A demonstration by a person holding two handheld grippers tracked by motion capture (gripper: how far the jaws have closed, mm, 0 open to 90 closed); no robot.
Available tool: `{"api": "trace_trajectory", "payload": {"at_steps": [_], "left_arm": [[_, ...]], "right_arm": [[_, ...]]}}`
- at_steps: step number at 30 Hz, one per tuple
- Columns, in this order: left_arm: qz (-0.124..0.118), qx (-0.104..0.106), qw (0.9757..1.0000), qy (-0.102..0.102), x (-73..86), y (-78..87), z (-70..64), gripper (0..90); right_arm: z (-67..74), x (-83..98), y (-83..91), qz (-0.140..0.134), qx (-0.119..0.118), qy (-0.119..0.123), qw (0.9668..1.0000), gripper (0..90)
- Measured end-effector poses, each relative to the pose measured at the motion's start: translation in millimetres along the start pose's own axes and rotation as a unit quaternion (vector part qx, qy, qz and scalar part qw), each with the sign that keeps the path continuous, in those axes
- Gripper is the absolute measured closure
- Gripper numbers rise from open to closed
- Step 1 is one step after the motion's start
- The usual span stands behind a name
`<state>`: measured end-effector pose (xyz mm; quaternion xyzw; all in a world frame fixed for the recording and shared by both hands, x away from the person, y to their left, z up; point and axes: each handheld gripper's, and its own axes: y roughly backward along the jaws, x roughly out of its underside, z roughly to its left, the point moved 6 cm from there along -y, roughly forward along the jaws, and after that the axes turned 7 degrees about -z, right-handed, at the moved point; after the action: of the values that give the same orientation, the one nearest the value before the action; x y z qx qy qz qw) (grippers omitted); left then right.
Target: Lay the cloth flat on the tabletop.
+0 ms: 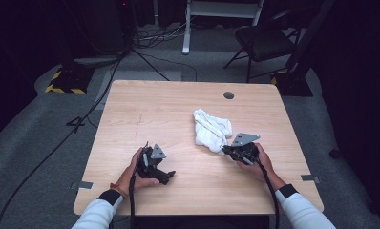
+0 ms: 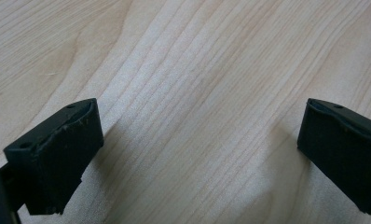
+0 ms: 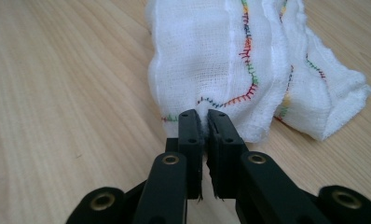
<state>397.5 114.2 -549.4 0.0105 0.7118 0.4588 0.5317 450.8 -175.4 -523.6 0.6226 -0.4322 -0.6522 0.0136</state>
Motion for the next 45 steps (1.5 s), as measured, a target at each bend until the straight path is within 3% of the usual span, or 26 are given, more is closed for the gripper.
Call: {"api": "trace_trajectory", "payload": {"at_steps": [8, 16, 19, 25, 31, 34, 37, 39, 41, 43, 45], "left_arm": [[0.0, 0.0, 1.0, 0.001, 0.0, 0.0, -0.2, 0.3], [0.0, -0.001, 1.0, 0.001, -0.1, -0.1, -0.2, 0.3], [0.0, -0.001, 1.0, 0.002, -0.1, -0.1, -0.3, 0.3], [-0.001, 0.0, 1.0, -0.001, -1.0, -1.3, -0.8, 0.3], [0.002, 0.011, 0.9999, -0.008, -4.4, -4.8, -1.3, 0.3], [0.0, 0.021, 0.9996, -0.019, -10.5, -10.9, -2.0, 0.9], [0.001, 0.024, 0.9996, -0.017, -20.9, -18.3, 0.1, 7.3], [-0.006, 0.024, 0.9996, -0.015, -28.6, -24.5, 1.9, 18.0], [-0.009, 0.039, 0.9992, -0.01, -36.1, -32.3, 2.3, 15.0], [-0.015, 0.058, 0.9982, -0.009, -42.8, -39.1, 3.1, 15.9], [-0.018, 0.06, 0.998, -0.009, -49.0, -45.7, 5.9, 16.2]], "right_arm": [[2.6, 4.8, 23.9, -0.005, -0.006, 0.006, 1.0, 86.0], [0.1, 12.4, 48.3, -0.009, 0.008, 0.006, 0.9999, 86.1], [-3.2, 20.1, 58.2, -0.007, 0.013, -0.005, 0.9999, 86.0], [-18.2, 38.1, 74.2, -0.004, 0.033, -0.03, 0.999, 85.8], [-38.0, 48.3, 81.1, -0.001, 0.074, -0.055, 0.9958, 85.1], [-44.1, 50.1, 80.8, 0.003, 0.098, -0.058, 0.9935, 82.4], [-48.7, 50.4, 81.4, 0.003, 0.116, -0.067, 0.9909, 74.7], [-50.8, 49.2, 83.0, -0.006, 0.117, -0.075, 0.9903, 69.6], [-53.1, 48.5, 84.1, -0.007, 0.122, -0.08, 0.9893, 65.0], [-52.7, 46.2, 84.5, -0.02, 0.112, -0.08, 0.9903, 61.2], [-51.1, 43.6, 84.1, -0.027, 0.106, -0.073, 0.9913, 59.5]]}}
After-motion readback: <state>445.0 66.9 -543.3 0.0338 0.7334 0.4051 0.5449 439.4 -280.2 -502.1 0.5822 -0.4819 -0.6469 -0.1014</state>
